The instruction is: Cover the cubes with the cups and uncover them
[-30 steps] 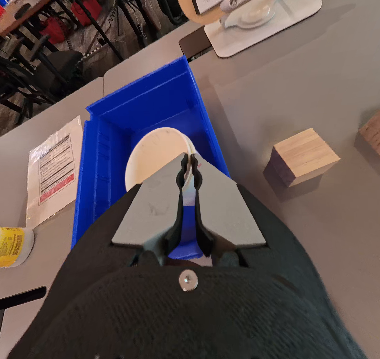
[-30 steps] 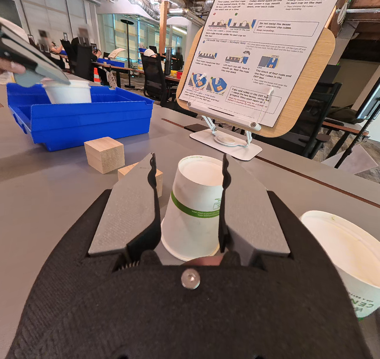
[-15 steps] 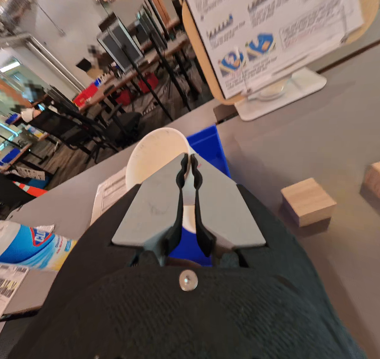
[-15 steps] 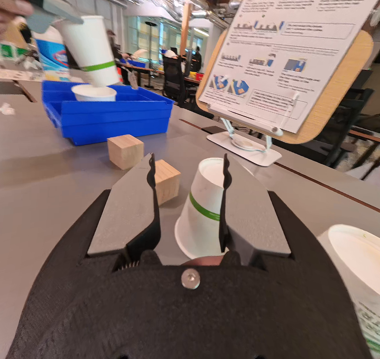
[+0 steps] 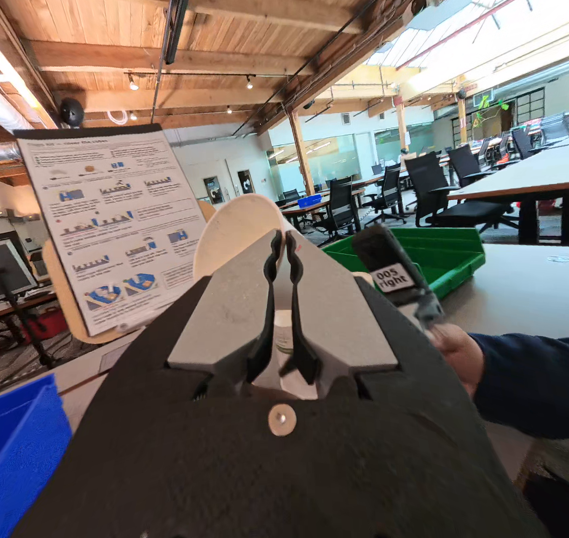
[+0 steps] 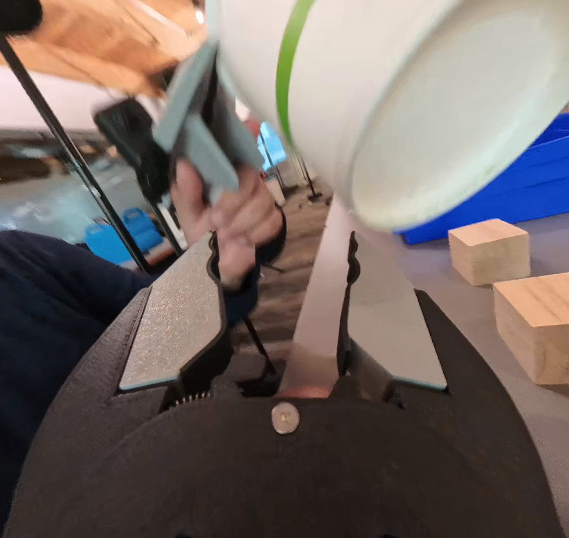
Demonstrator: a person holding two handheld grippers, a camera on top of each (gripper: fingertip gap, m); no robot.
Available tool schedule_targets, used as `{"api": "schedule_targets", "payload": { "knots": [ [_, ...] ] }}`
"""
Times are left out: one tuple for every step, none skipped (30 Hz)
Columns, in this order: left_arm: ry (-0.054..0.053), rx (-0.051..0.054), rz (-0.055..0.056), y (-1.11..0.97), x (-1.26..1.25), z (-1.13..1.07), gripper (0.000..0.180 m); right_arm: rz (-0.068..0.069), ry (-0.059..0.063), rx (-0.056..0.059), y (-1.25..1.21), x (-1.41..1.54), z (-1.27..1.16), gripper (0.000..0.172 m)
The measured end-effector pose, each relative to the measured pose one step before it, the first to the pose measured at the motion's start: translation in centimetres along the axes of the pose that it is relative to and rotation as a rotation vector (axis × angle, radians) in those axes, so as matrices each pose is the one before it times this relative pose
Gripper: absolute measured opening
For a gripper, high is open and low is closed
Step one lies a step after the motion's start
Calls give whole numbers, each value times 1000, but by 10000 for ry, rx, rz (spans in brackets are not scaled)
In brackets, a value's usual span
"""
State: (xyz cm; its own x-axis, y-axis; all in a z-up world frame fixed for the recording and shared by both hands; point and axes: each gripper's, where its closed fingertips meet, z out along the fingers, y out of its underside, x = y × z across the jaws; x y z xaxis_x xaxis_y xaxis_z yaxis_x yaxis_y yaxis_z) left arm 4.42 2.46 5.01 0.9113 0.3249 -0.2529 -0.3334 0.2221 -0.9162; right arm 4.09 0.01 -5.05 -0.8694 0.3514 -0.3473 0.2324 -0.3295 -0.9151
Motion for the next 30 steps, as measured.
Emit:
{"api": "schedule_targets", "payload": {
  "knots": [
    [-15, 69, -22, 842, 1132, -59, 2, 415, -184, 507, -955, 3, -542, 83],
    [21, 6, -45, 895, 962, -117, 2, 360, -96, 522, -1025, 132, -602, 84],
    [70, -63, -132, 908, 792, -136, 1, 298, -28, 509, -1033, 207, -584, 86],
    [176, -112, -279, 908, 740, -156, 1, 236, 28, 480, -981, 242, -542, 90],
    [265, -203, -300, 951, 683, -114, 2, 178, 5, 441, -891, 165, -446, 92],
    [213, -294, -207, 1055, 458, -84, 1, 124, 12, 360, -720, 109, -328, 94],
    [200, -386, -206, 1199, 332, 11, 2, 65, 92, 223, -458, 187, -202, 95],
    [346, -484, -239, 1347, 456, 90, 2, -8, 155, 65, -160, 252, -78, 96],
    [314, -416, -156, 1236, 351, 102, 2, -48, 144, -33, 57, 220, 42, 99],
    [370, -335, 13, 1072, 407, 97, 2, -47, 99, -69, 150, 134, 109, 101],
    [466, -591, 80, 1349, 519, 153, 3, -24, 83, -87, 221, 142, 118, 103],
    [267, -682, 103, 1444, 210, 227, 3, -10, 104, -126, 281, 186, 109, 104],
    [155, -607, 182, 1286, 77, 196, 1, -30, 103, -138, 277, 206, 81, 103],
    [98, -470, 190, 1041, 44, 164, 0, -111, 42, -147, 250, 81, 36, 90],
    [12, -323, 176, 745, -39, 139, 0, -229, 31, -205, 275, 15, 3, 87],
    [-239, -232, 176, 520, -417, 58, 0, -298, 198, -199, 231, 196, 13, 87],
    [-328, -117, 125, 313, -558, -13, 0, -362, 365, -106, 100, 400, -22, 86],
    [-149, -106, 12, 268, -339, -40, 0, -386, 362, -40, 26, 333, -14, 86],
    [-21, -77, -69, 161, -221, -88, 0, -364, 251, -28, -24, 157, 21, 86],
    [-147, 55, -46, 26, -436, -166, 0, -390, 237, 14, -94, 119, 38, 86],
    [-320, 84, 17, 10, -719, -225, 0, -479, 349, 91, -211, 260, 30, 85],
    [-429, 52, 120, 104, -942, -265, 0, -540, 435, 134, -280, 399, 81, 85],
    [-547, 6, 213, 224, -1175, -283, 0, -537, 441, 90, -217, 468, 198, 85],
    [-641, -112, 350, 470, -1354, -246, 0, -467, 422, 25, -69, 502, 368, 85],
    [-714, -230, 468, 723, -1492, -159, 0, -321, 441, 9, 71, 604, 550, 85],
    [-692, -296, 500, 879, -1433, -50, 0, -123, 495, 1, 192, 719, 680, 85],
    [-622, -310, 465, 905, -1267, 61, 0, 18, 511, 1, 279, 742, 796, 85],
    [-560, -261, 425, 797, -1055, 152, 0, 96, 483, 17, 300, 662, 856, 85],
    [-408, -199, 373, 642, -754, 192, 0, 92, 374, 21, 262, 437, 912, 85],
    [-218, -175, 266, 503, -430, 225, 0, -17, 264, 10, 223, 230, 916, 85]
  ]
}}
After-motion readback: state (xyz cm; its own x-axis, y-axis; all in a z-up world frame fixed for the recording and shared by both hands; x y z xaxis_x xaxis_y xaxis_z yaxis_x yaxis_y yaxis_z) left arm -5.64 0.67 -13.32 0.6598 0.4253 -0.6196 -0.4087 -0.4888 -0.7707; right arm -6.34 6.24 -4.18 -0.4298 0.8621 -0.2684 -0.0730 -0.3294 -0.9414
